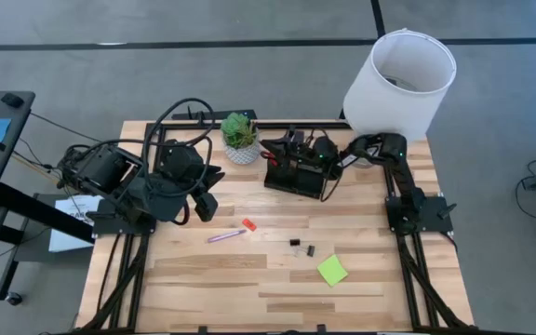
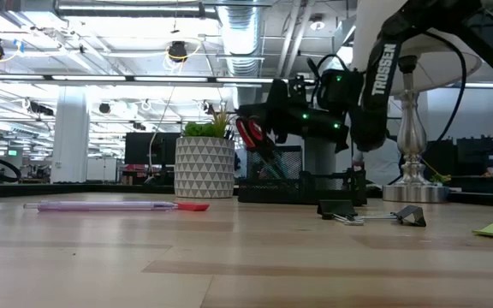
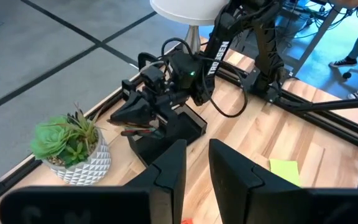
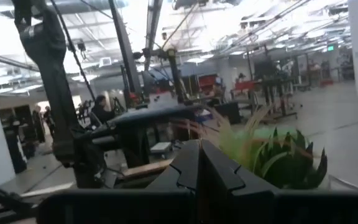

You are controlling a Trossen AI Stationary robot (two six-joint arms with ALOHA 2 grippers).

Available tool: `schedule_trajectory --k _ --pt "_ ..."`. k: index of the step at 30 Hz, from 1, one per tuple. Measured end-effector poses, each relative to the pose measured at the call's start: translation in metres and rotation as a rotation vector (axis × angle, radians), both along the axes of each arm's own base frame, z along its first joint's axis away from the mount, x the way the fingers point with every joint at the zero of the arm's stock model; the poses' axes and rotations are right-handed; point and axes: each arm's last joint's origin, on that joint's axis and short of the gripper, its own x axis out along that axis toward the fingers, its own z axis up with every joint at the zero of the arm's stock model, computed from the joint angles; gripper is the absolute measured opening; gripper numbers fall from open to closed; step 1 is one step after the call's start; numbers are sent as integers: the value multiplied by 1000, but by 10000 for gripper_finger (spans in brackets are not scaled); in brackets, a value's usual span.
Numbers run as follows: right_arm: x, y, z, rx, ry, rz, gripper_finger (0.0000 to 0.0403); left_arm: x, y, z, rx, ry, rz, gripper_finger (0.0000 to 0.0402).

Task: Pick and place office supplies into organizer
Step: Put the brown pen into the black desk organizer, then put the purple pen into the black desk organizer

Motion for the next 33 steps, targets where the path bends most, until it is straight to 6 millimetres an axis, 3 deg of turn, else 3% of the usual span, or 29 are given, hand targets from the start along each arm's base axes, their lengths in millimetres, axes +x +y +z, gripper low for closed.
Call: schedule_trajectory --k 5,12,22,27,30,33 --pt "0 -2 -1 14 11 -36 10 0 0 0 -12 6 -13 61" --pt "-1 -9 -1 52 91 -56 57 0 -1 -1 -29 14 -29 61" --pt "-7 1 13 78 77 -7 81 0 -1 -1 -38 9 -23 61" --pt "-24 11 45 79 3 14 79 0 -1 -1 -45 5 -18 61" --pt "-36 22 77 26 -73 72 79 -1 -1 -1 -34 20 -24 61" --pt "-48 44 115 -45 -161 191 79 -2 4 -4 4 91 -48 61"
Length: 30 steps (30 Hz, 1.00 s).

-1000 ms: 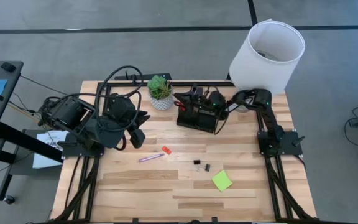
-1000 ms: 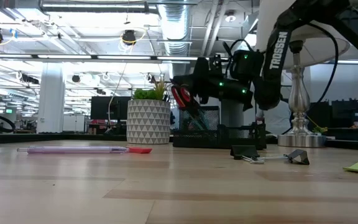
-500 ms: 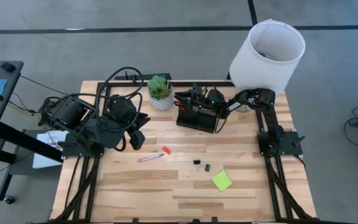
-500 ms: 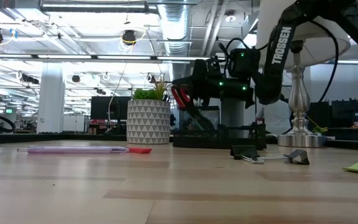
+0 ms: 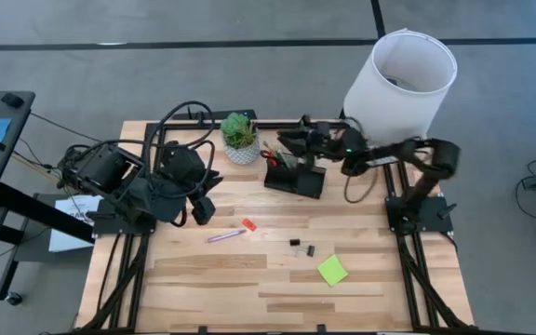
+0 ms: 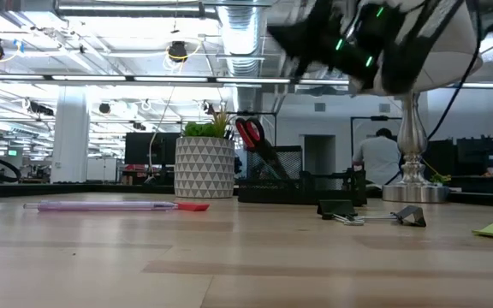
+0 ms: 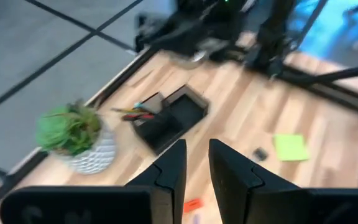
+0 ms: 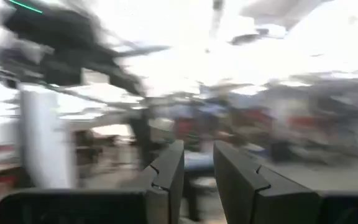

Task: Pick and place office supplies into organizer
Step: Put the purple pen into the black desk organizer

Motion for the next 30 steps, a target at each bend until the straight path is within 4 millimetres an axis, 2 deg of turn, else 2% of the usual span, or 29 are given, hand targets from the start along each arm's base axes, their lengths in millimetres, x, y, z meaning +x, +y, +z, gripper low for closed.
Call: schedule_trajectory --k 4,9,14,19,21,23,27,30 --pt "-11 44 38 -32 2 179 79 3 7 -4 2 49 14 61" --pt "-33 99 63 5 143 354 79 -1 6 -2 -61 133 -183 61" --pt "-64 140 84 21 183 470 79 -25 15 10 18 101 -216 61" --pt "-83 158 96 49 140 453 79 -64 33 12 5 39 -146 61" --pt "-85 161 98 8 121 433 79 -79 38 -2 -24 41 -93 61" --pt "-85 161 97 -58 110 407 79 -90 41 -25 -35 78 -50 61" --pt "-79 162 90 -103 152 389 79 -101 40 -95 -72 154 35 61" --pt "-72 161 82 -95 206 382 79 -100 34 -151 -186 157 40 61"
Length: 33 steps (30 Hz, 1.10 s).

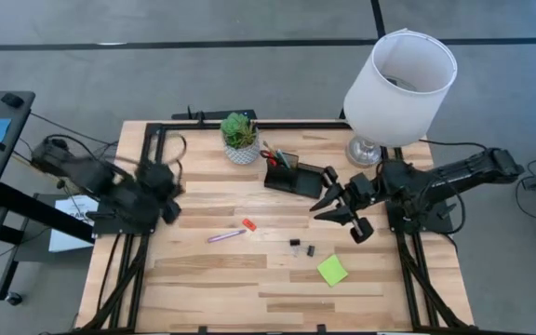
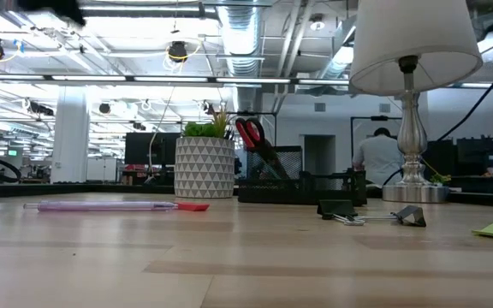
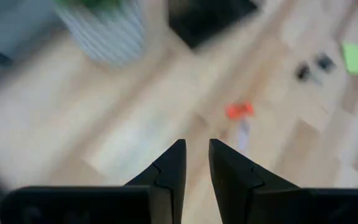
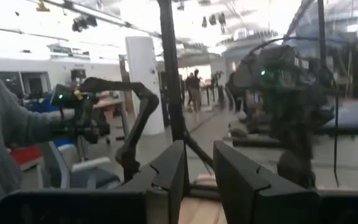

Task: Pick and place office supplies into organizer
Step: Put the purple pen into the black desk organizer

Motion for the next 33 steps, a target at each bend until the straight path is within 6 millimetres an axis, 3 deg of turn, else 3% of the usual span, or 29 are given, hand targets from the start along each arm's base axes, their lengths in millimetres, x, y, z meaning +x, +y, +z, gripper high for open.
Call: schedule_trajectory --k 8,13,26,33 --pt "20 -5 -19 72 119 -20 79 17 -21 -129 -333 -143 -86 61" --pt "25 -11 -24 146 169 -34 79 13 -21 -183 -443 -81 -80 65" --pt "27 -13 -26 203 202 -26 79 22 -28 -209 -278 81 -273 150" --pt "27 -11 -26 203 203 -21 79 27 -28 -222 -154 132 -282 161"
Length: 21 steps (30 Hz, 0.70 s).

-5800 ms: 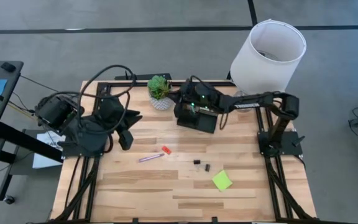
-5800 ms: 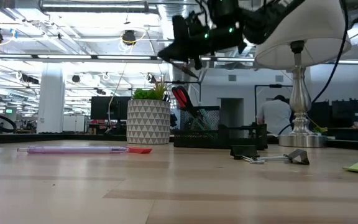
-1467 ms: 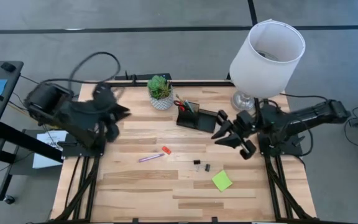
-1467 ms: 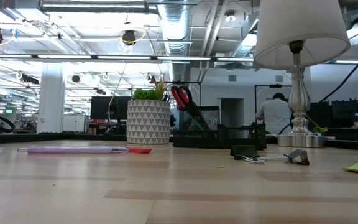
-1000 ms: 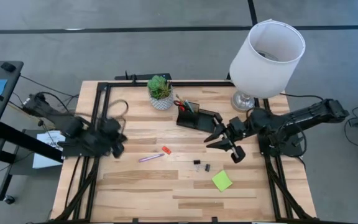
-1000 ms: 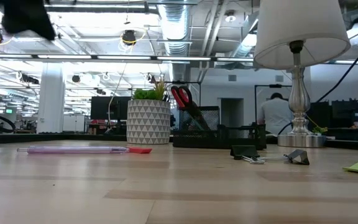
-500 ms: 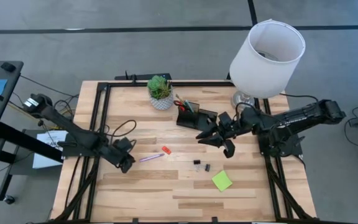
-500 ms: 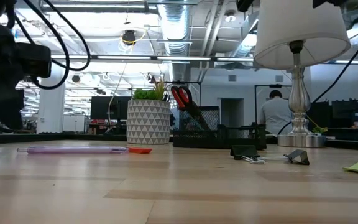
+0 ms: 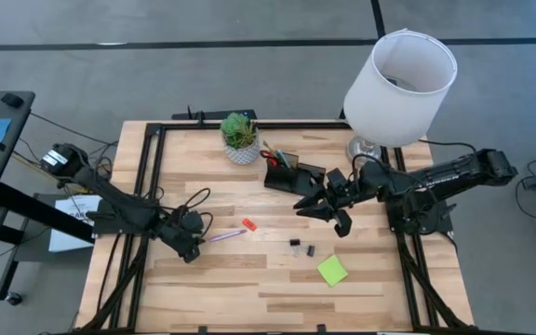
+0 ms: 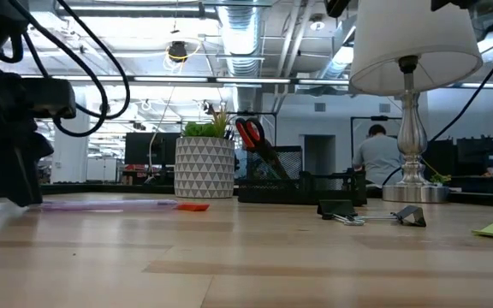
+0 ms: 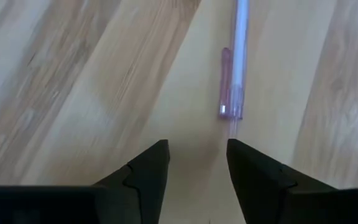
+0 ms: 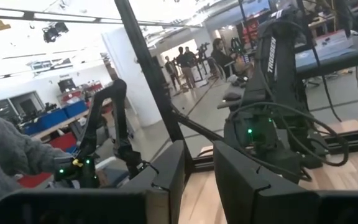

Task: Pick and place office supplies into organizer
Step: Put the purple pen into the black desk organizer

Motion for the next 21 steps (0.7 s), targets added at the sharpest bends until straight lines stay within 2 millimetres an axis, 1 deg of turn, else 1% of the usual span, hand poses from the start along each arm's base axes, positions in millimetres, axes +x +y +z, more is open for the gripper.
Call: schedule_trajectory --k 3,7,15,21 --pt "0 0 0 0 0 3 79 3 -2 -1 3 -22 -3 155" --pt "0 0 0 0 1 3 79 7 -7 2 -21 -76 -47 147" --pt "0 0 -1 -1 8 2 79 11 -10 8 -3 -90 -103 142" --pt "0 0 -3 -4 27 2 79 14 -13 -3 32 -30 -155 142"
